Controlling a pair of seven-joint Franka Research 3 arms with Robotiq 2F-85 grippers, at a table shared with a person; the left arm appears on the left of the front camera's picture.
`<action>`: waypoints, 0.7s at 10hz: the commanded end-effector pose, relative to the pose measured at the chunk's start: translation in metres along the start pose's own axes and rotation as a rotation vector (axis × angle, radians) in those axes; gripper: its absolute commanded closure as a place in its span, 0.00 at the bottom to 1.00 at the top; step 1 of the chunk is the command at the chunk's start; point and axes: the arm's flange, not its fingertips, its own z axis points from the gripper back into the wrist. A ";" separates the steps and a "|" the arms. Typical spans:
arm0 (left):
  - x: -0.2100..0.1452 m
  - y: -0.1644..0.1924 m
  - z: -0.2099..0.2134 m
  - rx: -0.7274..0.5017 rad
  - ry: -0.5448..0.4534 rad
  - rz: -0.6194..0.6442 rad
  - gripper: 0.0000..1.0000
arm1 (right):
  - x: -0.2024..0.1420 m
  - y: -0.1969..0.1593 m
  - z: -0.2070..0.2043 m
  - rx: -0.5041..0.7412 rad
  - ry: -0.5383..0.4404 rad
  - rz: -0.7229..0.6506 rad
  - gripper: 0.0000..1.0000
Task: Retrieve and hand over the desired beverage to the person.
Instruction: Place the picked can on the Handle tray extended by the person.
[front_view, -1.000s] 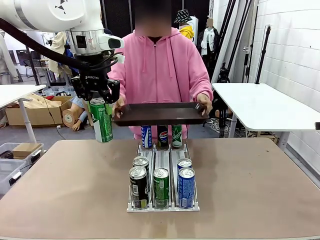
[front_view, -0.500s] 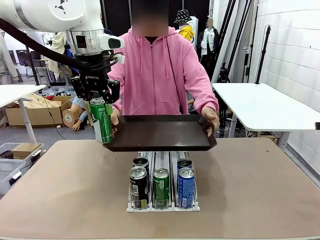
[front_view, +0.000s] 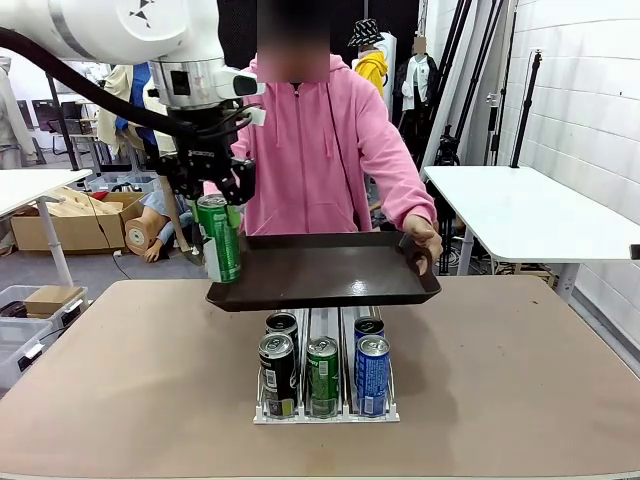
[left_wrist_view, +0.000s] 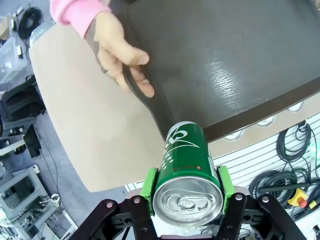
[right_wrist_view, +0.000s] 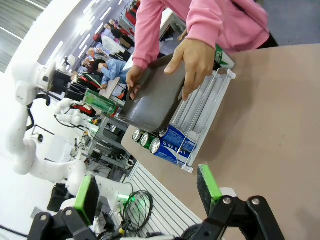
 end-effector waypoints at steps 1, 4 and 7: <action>0.028 -0.009 0.005 -0.022 -0.031 -0.025 1.00 | 0.000 0.000 0.000 0.010 -0.002 0.012 0.00; 0.071 -0.014 -0.015 -0.028 -0.019 -0.028 1.00 | 0.000 0.000 0.000 0.010 -0.002 0.012 0.00; 0.101 -0.022 -0.033 -0.046 0.008 -0.058 1.00 | 0.000 0.000 0.000 0.010 -0.002 0.012 0.00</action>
